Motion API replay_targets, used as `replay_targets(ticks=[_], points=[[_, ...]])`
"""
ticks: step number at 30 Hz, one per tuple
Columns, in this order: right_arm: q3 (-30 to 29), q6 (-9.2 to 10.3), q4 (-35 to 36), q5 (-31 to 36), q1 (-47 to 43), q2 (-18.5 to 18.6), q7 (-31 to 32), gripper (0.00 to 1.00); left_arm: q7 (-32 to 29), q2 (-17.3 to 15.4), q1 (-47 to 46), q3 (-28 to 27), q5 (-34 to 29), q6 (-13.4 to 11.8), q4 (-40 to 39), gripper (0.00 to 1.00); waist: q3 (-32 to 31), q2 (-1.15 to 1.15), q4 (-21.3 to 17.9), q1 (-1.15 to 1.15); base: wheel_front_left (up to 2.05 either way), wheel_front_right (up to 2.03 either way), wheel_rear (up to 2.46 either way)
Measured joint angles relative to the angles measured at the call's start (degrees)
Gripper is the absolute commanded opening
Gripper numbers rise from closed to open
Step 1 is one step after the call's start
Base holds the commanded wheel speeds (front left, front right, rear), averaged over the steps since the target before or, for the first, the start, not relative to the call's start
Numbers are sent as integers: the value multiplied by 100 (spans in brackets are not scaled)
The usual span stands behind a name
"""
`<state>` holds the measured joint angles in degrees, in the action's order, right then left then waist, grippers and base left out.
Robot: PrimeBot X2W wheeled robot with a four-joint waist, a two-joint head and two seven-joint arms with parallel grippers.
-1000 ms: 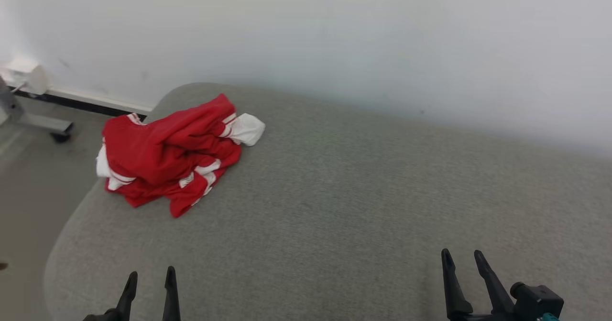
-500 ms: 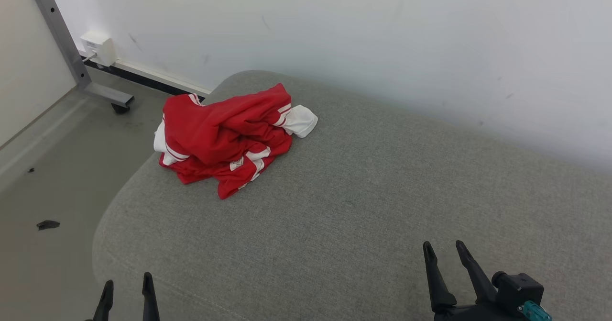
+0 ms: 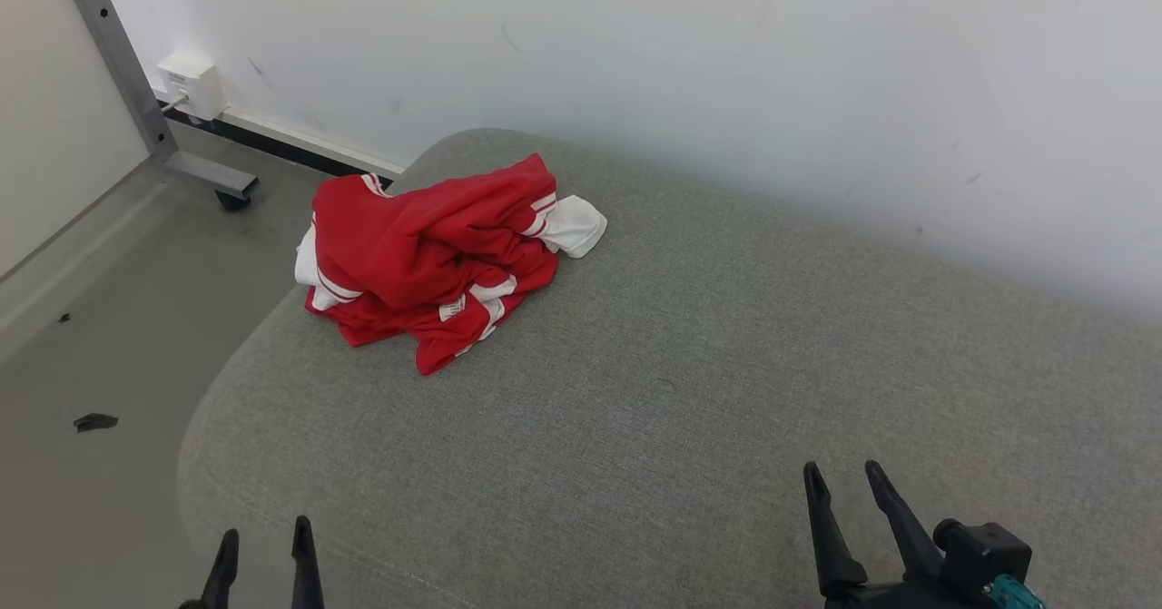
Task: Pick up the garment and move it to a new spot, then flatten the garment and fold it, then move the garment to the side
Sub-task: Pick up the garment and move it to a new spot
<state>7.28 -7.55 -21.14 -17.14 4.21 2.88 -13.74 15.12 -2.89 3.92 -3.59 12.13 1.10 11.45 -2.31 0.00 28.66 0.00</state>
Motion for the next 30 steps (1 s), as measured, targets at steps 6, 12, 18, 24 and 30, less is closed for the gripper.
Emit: replay_targets(ticks=[6, 12, 18, 24, 30], points=[[-15, 0, 21, -42, -154, -1, -40, 100, -391, -57, -587, 110, 101, 126, 269, 100, -6, 0, -9, 0, 0, 0, 0], [112, 0, 180, 100, -130, -2, 76, 100, -1054, -309, -1683, 12, 385, 232, 760, 100, 10, 0, -108, 0, 0, 0, 0], [348, 0, 443, 259, 104, 21, 323, 100, -1831, -619, -2764, -124, 756, 347, 1471, 100, 212, 0, -378, 0, 0, 0, 0], [705, 0, 792, 275, 517, 140, 490, 100, -2766, -1113, -3677, -466, 1272, 408, 1960, 100, 670, 0, -749, 1, 0, 0, 0], [947, 0, 1016, 305, 933, 222, 535, 100, -3968, -1723, -4211, -697, 1830, 532, 1934, 100, 1337, 1, -1230, 1, 0, 0, 0]])
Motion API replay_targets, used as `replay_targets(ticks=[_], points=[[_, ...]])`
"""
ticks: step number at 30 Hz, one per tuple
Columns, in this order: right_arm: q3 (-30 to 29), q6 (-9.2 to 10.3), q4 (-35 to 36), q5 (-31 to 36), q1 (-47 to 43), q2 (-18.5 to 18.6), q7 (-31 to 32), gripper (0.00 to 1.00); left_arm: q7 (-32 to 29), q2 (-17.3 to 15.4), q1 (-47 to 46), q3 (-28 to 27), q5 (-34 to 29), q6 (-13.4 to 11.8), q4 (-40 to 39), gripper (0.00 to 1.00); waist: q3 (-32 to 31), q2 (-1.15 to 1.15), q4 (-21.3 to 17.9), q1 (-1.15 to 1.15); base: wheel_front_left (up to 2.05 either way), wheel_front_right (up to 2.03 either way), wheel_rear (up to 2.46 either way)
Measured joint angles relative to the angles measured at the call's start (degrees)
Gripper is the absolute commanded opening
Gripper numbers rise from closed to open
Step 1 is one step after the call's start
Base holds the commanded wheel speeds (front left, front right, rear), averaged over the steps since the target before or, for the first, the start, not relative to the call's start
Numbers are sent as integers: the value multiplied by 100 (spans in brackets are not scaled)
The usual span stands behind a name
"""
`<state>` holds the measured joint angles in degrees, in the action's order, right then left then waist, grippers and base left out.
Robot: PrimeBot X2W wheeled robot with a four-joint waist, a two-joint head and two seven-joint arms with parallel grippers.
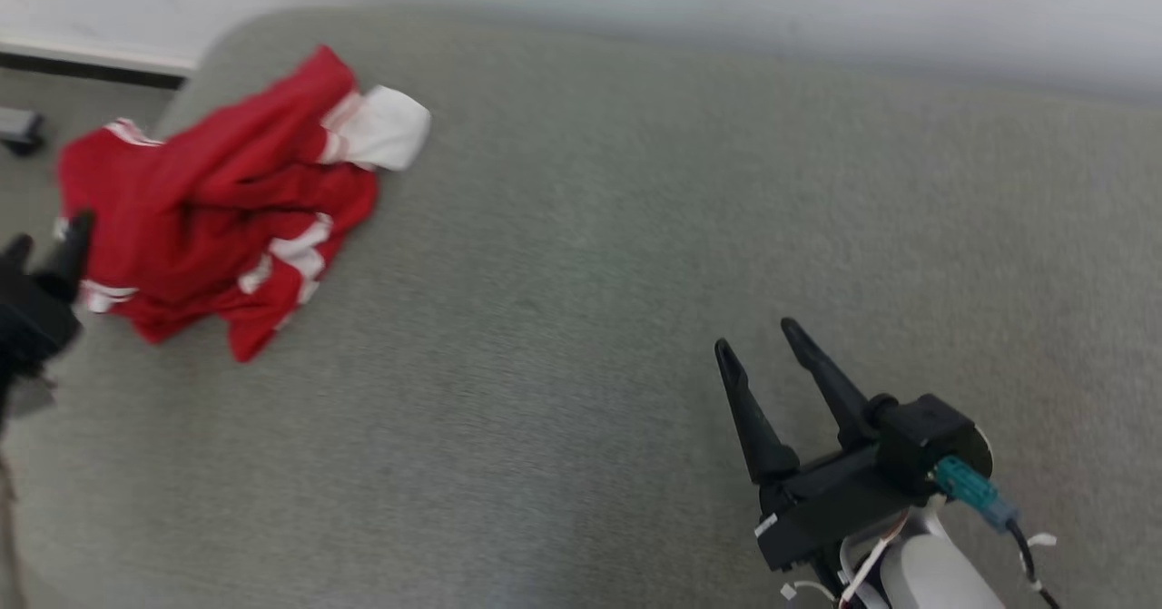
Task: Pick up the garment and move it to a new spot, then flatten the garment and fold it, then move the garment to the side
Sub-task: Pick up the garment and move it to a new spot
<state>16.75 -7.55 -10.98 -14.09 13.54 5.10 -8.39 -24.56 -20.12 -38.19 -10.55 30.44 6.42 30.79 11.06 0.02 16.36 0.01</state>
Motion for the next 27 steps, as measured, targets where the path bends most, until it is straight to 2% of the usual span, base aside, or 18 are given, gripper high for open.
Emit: replay_targets(ticks=[3, 4, 6, 11, 17, 18, 20, 27], points=[[-22, 0, 55, -1, 114, 21, -35, 100, -455, -143, -276, -232, 402, -36, -240, 100, 371, 0, -225, 0, 0, 0, 0], [-8, 0, 53, -2, 191, 26, -82, 100, -902, -309, -327, -453, 584, -249, -469, 100, 732, 0, -434, 1, 0, 0, 0], [19, 0, 35, -7, 262, 14, -132, 100, -1146, -447, -331, -584, 753, -322, -527, 100, 956, 1, -573, 1, 0, 0, 0], [40, 0, -89, -75, 423, 8, -258, 100, -1211, -848, -339, -586, 660, -275, -508, 100, 1392, 0, -936, 1, 0, 0, 0], [92, -1, -199, -105, 591, -42, -376, 100, -1122, -880, -245, -422, 410, -335, -289, 100, 1662, 0, -1334, 1, 0, 0, 0], [100, -1, -220, -121, 612, -57, -386, 100, -1114, -887, -235, -400, 410, -330, -240, 48, 1681, -1, -1385, 1, 0, 0, 0], [97, -1, -276, -149, 626, -62, -422, 100, -1067, -870, -235, -358, 402, -294, -225, 0, 1692, -1, -1460, 0, 0, 0, 0], [107, 0, -528, -255, 575, -76, -477, 100, -1004, -973, -168, -280, 380, -191, -130, 0, 1423, -1, -1507, 0, 0, 0, 0]])
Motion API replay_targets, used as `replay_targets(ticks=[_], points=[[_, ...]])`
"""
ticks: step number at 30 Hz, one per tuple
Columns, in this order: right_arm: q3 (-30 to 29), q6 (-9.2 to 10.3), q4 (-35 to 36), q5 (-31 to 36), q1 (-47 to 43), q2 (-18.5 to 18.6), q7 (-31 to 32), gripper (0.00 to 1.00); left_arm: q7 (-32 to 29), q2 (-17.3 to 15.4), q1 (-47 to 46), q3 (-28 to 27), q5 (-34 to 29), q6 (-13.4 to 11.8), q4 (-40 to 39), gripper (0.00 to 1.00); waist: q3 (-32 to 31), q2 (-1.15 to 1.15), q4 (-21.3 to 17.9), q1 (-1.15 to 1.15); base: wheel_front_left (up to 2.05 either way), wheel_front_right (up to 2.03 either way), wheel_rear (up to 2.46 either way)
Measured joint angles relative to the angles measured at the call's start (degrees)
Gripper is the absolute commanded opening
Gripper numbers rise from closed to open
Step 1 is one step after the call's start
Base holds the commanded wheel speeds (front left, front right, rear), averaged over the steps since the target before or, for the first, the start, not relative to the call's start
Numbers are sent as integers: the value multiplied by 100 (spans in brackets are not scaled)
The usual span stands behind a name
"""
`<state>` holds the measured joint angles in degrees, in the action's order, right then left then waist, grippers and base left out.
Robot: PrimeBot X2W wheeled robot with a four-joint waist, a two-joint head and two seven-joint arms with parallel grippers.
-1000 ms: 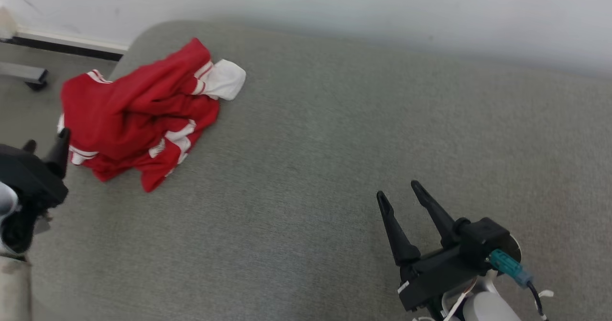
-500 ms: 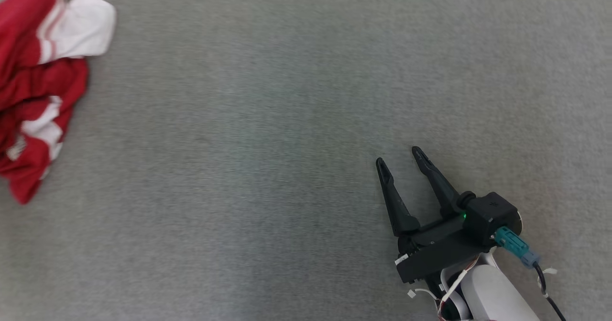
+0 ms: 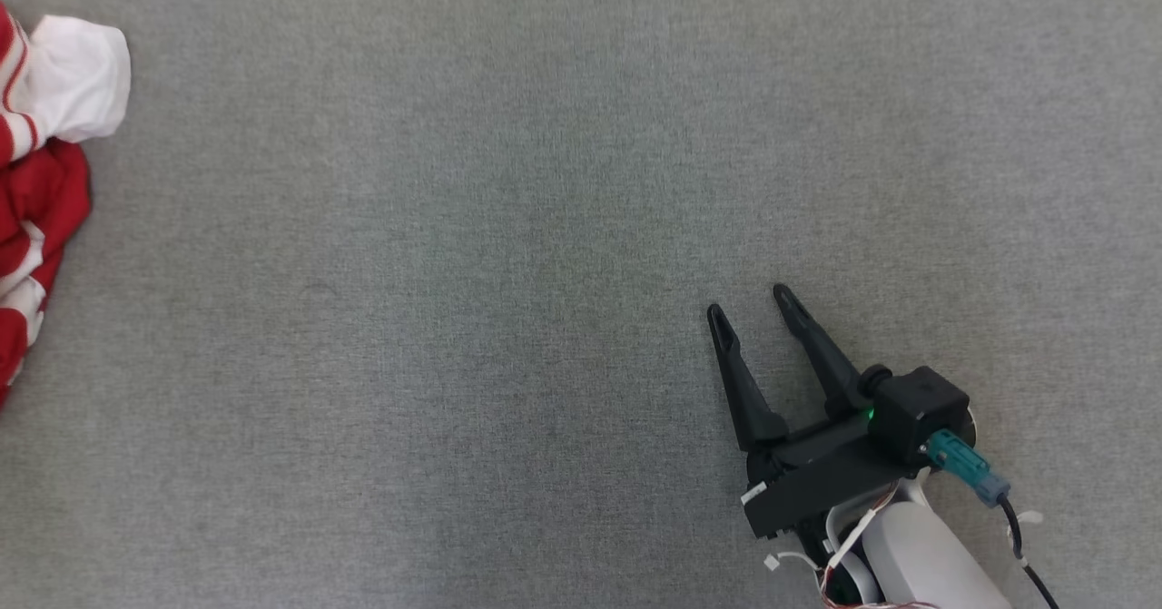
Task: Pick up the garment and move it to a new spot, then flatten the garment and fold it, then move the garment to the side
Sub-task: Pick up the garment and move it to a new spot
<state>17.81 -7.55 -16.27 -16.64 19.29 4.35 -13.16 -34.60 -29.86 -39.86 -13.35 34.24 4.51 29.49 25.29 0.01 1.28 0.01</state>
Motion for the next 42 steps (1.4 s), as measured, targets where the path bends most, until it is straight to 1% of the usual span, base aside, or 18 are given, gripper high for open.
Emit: replay_targets(ticks=[6, 7, 14, 17, 19, 21, 24, 26, 29, 35, 39, 42], points=[[59, -1, -226, -148, -151, -41, -71, 100, 110, -189, 9, 126, -94, 74, -167, 0, -411, -1, 32, -1, 0, 0, 0], [59, -1, -226, -148, -151, -41, -71, 100, 110, -189, 9, 126, -94, 74, -167, 0, -411, -1, 32, -1, 0, 0, 0], [138, -1, -464, -299, -442, -96, -145, 100, 152, -189, -261, 490, -194, 166, -746, 0, -1040, -1, 75, -2, 0, 0, 0], [152, 0, -546, -371, -569, -113, -156, 100, 35, -46, -413, 749, -192, 202, -1076, 0, -1345, -1, 76, -2, 0, 0, 0], [162, -1, -599, -423, -671, -124, -158, 100, -22, 114, -510, 849, -162, 186, -1330, 0, -1557, -2, 65, -2, 0, 0, 0], [170, -1, -645, -455, -776, -130, -162, 100, -103, 204, -616, 961, -133, 183, -1530, 0, -1768, -2, 37, -2, 0, 0, 0], [156, 0, -659, -466, -922, -137, -176, 100, -238, 359, -730, 1178, 1, 203, -1845, 0, -2065, -2, -44, -2, 0, 0, 0], [129, 0, -654, -497, -1006, -141, -178, 100, -331, 528, -803, 1344, 97, 210, -2071, 0, -2224, -2, -137, -3, 0, 0, 0], [119, 0, -614, -512, -1061, -141, -182, 100, -377, 776, -895, 1590, 189, 232, -2360, 0, -2377, -2, -338, -3, 0, 0, 0], [169, 0, -553, -510, -1095, -145, -182, 100, -411, 1239, -888, 2173, 313, 255, -2670, 0, -2510, -2, -836, -2, 0, 0, 0], [208, 0, -520, -497, -1068, -143, -152, 100, -320, 1395, -670, 2626, 130, 258, -2635, 0, -2508, -2, -1185, -1, 0, 0, 0], [208, 0, -472, -498, -1020, -145, -147, 100, -221, 1395, -495, 2913, -38, 264, -2462, 0, -2468, -2, -1443, -1, 0, 0, 0]])
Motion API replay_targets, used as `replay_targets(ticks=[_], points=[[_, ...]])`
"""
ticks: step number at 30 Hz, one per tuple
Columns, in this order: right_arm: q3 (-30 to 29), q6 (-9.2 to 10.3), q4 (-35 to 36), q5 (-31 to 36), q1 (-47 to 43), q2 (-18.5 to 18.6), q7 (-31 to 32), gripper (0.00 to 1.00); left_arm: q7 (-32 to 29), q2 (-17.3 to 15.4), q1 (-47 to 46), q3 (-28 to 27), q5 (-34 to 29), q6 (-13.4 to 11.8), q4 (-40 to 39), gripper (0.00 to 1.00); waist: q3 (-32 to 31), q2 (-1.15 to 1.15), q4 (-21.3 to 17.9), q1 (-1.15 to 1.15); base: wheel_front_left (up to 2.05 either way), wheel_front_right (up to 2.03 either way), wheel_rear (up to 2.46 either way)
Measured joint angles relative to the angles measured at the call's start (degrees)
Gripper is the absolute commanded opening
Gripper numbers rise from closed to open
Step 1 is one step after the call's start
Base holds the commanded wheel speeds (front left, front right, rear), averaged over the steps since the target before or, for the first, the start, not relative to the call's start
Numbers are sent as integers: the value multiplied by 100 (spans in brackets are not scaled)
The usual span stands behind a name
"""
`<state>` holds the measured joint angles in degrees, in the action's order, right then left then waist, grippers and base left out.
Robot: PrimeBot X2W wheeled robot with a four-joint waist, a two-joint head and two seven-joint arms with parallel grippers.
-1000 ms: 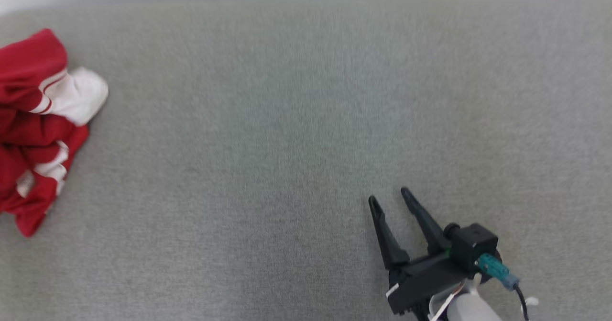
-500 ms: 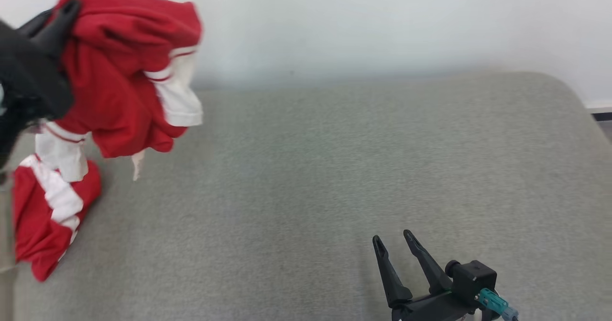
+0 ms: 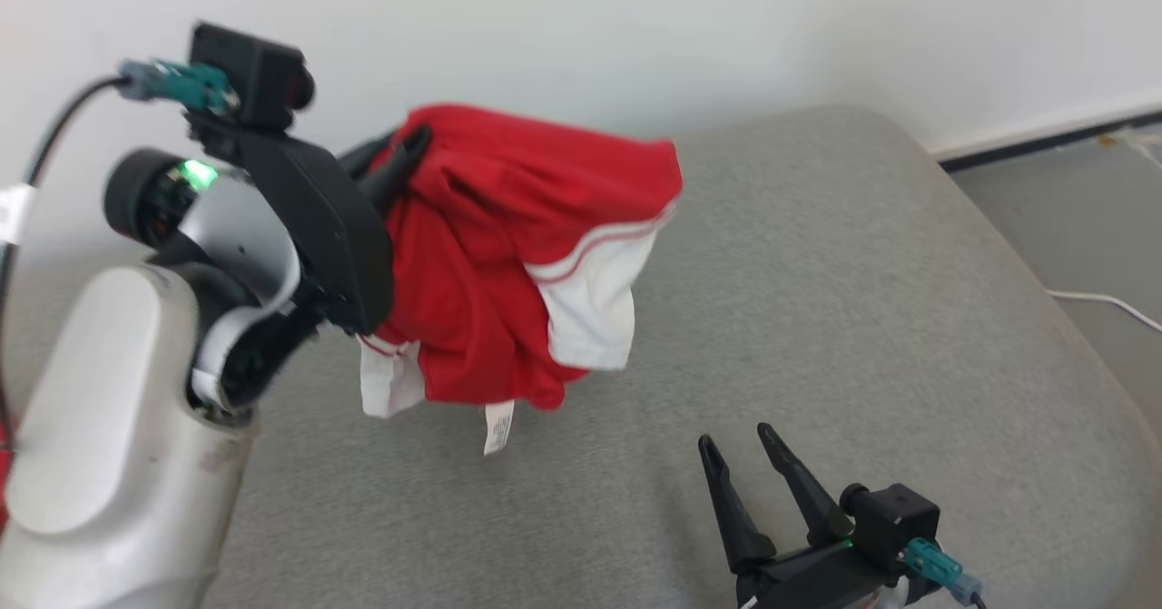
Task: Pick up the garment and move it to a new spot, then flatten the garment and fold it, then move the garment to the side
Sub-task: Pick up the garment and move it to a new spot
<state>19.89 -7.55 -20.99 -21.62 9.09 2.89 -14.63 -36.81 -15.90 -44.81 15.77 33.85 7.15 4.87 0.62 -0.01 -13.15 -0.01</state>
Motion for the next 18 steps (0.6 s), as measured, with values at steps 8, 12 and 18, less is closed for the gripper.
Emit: replay_targets(ticks=[8, 12, 18], points=[[-124, 0, 64, -51, 44, 4, -4, 100, 921, 219, 642, 333, -330, -19, 1067, 0, 384, 1, -422, 2, 0, 0, 0], [-210, -1, 79, -54, 83, -1, -10, 100, 1518, 573, 1007, 312, -281, -170, 1711, 100, 573, 1, -494, 2, 0, 0, 0], [-282, -1, 97, -49, 127, -1, -13, 100, 2580, 1025, 1228, 218, -202, -319, 2148, 100, 657, 1, -317, 2, 0, 0, 0]])
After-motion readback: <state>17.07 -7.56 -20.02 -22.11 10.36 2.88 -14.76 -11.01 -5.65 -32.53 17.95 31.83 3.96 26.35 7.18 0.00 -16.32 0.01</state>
